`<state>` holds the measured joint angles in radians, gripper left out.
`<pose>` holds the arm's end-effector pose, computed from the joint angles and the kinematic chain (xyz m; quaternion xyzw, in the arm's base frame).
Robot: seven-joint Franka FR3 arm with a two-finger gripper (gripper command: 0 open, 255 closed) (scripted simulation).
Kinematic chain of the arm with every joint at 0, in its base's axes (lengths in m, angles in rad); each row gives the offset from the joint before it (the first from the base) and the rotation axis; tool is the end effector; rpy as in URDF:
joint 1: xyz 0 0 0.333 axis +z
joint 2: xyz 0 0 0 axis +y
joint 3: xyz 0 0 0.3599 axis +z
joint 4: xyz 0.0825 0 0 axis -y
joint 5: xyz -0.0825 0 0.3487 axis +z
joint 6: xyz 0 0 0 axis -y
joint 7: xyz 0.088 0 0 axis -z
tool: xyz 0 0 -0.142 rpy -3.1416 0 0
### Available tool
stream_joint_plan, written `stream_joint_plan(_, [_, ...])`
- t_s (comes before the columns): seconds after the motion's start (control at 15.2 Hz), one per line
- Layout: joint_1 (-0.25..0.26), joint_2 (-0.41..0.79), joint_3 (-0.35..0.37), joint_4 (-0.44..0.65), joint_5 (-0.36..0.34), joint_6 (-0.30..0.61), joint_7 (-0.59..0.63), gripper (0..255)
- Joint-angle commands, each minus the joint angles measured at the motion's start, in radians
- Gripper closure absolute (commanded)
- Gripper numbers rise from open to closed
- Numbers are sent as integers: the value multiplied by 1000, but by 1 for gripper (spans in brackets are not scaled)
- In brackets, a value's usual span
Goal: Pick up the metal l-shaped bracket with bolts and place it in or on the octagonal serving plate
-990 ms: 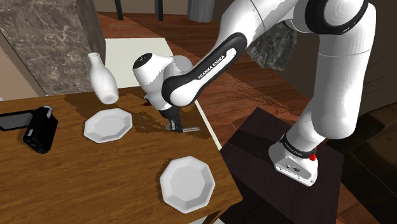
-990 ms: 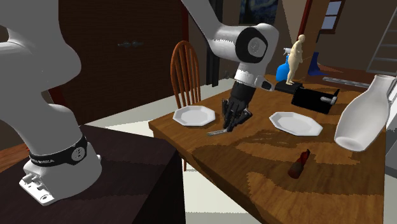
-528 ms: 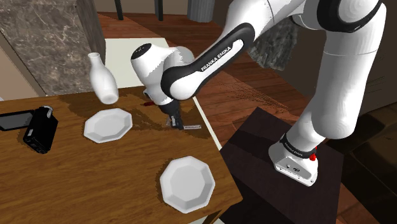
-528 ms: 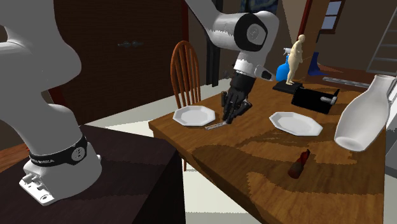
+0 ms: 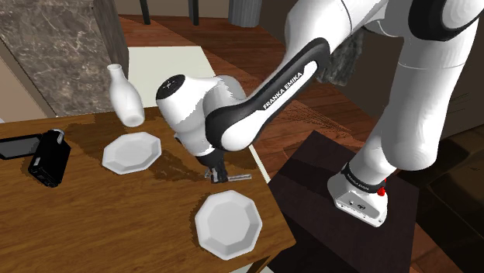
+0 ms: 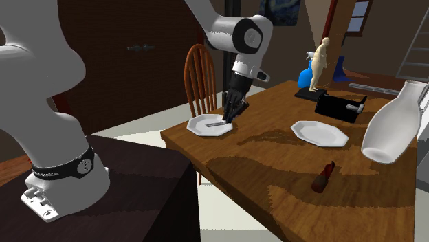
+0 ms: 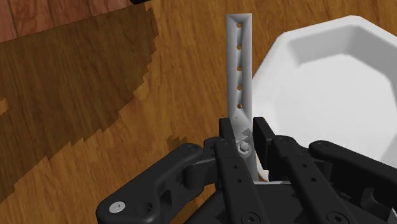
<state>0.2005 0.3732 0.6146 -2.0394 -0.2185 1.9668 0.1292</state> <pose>0.3822 0.3599 0.2980 0.9027 0.3900 -0.1685 0.0682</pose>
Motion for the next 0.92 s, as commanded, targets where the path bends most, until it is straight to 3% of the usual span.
stream_joint_plan(0.0, [30,-1,20,-9,13,7,45,255])
stream_joint_plan(0.4, [130,22,71,-11,38,25,183,255])
stream_joint_plan(0.86, [154,95,40,-20,-12,95,210,255])
